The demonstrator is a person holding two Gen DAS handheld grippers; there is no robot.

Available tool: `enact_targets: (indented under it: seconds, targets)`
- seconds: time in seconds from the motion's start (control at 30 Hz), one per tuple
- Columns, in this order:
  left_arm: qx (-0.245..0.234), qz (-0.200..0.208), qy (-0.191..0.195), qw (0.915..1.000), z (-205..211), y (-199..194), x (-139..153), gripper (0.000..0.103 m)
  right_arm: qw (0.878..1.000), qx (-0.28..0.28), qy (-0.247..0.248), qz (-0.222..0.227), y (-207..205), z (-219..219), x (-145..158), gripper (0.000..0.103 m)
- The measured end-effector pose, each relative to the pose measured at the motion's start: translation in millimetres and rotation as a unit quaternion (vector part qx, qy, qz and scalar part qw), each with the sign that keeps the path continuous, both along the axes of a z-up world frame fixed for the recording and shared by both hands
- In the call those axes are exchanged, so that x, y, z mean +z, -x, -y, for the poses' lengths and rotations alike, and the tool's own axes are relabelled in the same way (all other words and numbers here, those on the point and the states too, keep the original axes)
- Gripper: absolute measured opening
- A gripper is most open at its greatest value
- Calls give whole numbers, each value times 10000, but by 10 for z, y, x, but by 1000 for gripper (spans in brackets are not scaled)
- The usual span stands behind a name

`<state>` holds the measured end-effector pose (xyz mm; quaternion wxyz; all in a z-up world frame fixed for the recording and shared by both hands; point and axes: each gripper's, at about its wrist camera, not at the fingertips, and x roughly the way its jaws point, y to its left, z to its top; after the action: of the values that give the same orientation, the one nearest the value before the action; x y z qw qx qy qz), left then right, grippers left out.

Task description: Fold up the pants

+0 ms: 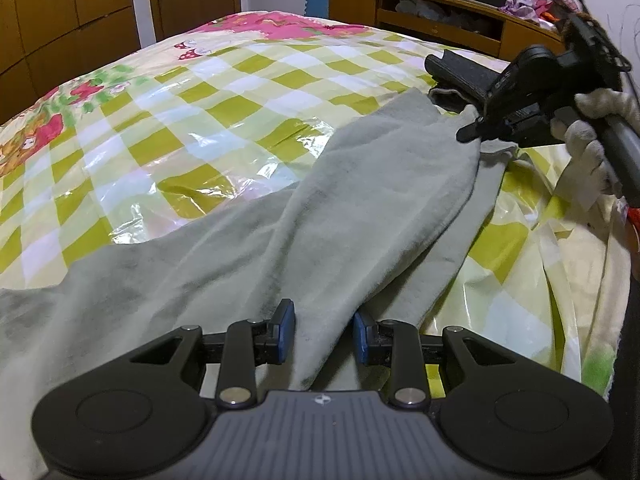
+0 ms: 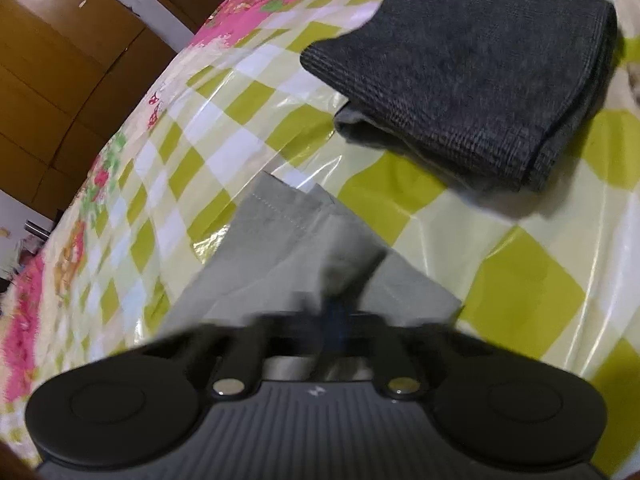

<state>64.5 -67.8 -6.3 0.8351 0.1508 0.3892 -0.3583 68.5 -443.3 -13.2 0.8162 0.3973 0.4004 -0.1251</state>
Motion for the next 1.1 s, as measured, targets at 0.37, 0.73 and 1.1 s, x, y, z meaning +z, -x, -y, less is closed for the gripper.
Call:
enact_targets:
  seconds: [0.37,0.73,1.1]
  targets:
    - [-50,3,17,10000,21,51,49,43,9980,100,9,617,504,40,344,5]
    - [-203,49,-64,9998,107,115,37,43,9995,-83,-150,265,477,199,114,5]
    - [-105,153,69,9998,52,104,143,43,9895,199,-98,1427,432,139,645,3]
